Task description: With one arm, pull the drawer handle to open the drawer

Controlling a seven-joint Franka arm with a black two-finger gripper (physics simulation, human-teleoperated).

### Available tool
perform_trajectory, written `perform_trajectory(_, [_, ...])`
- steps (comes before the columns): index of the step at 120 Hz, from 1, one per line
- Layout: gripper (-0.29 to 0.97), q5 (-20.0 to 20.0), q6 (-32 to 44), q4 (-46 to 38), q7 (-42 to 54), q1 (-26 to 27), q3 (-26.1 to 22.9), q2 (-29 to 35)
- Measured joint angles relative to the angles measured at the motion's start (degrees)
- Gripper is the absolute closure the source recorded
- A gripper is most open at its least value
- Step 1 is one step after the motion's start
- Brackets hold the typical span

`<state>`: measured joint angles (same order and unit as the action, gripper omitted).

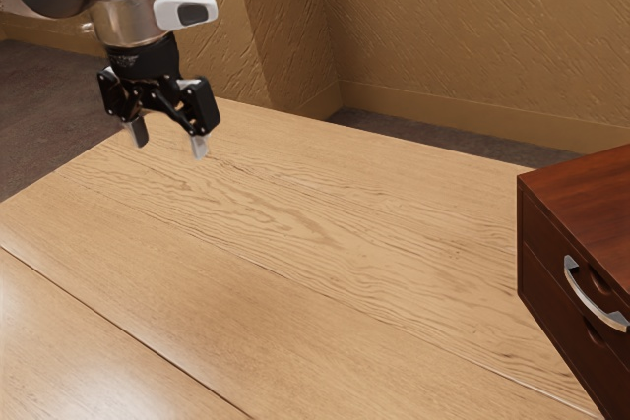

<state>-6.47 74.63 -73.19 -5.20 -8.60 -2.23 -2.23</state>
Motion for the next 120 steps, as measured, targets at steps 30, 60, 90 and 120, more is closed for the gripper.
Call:
perform_trajectory(30, [0.0, -0.36, -1.9, 12.24, 0.0, 0.26, -0.59, 2.33])
perform_trajectory(60, [0.0, -0.03, -2.95, 15.93, 1.22, -0.77, -5.05, 5.21])
perform_trajectory(90, [0.0, 0.05, -1.23, 13.87, 2.47, 1.28, -5.65, 3.83])
perform_trajectory(120, [0.0, 0.46, 9.58, -20.07, 2.7, -0.78, -2.55, 16.81])
